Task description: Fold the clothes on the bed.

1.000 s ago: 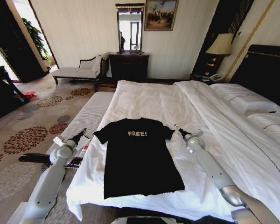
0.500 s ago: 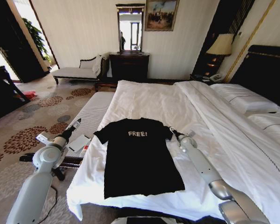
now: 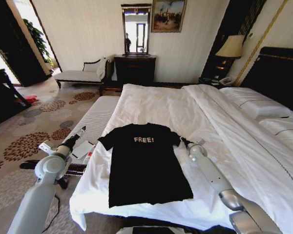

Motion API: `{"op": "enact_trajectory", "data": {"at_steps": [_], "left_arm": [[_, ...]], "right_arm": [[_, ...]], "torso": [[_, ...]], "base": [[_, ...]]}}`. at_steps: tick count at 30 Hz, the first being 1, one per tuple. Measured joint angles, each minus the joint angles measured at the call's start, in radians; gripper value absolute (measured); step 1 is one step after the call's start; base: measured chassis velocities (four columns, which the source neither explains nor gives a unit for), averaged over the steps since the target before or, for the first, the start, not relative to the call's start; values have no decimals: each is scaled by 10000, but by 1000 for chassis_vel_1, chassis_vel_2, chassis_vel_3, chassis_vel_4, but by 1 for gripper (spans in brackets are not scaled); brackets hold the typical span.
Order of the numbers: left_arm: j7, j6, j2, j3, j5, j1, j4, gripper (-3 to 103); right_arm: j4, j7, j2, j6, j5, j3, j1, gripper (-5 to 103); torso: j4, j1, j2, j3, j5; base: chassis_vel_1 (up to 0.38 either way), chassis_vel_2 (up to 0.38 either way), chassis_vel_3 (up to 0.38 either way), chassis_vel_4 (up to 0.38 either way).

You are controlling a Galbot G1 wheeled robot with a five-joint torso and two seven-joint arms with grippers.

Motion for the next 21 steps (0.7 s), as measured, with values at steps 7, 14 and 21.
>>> {"op": "enact_trajectory", "data": {"at_steps": [7, 14, 21], "left_arm": [[-7, -35, -54, -39, 92, 28, 68, 100], [-38, -54, -156, -22, 145, -12, 165, 100], [-44, -78, -186, 31, 185, -102, 265, 100]], "right_arm": [[-112, -157, 38, 78, -93, 33, 17, 3], [-18, -483, 38, 327, -57, 138, 16, 0], [104, -651, -71, 556, 14, 255, -7, 0]], "torso": [[-1, 0, 0, 0, 1], [0, 0, 0, 0, 1], [0, 0, 0, 0, 1]], "base": [[0, 0, 0, 0], [0, 0, 0, 0], [0, 0, 0, 0]]}}
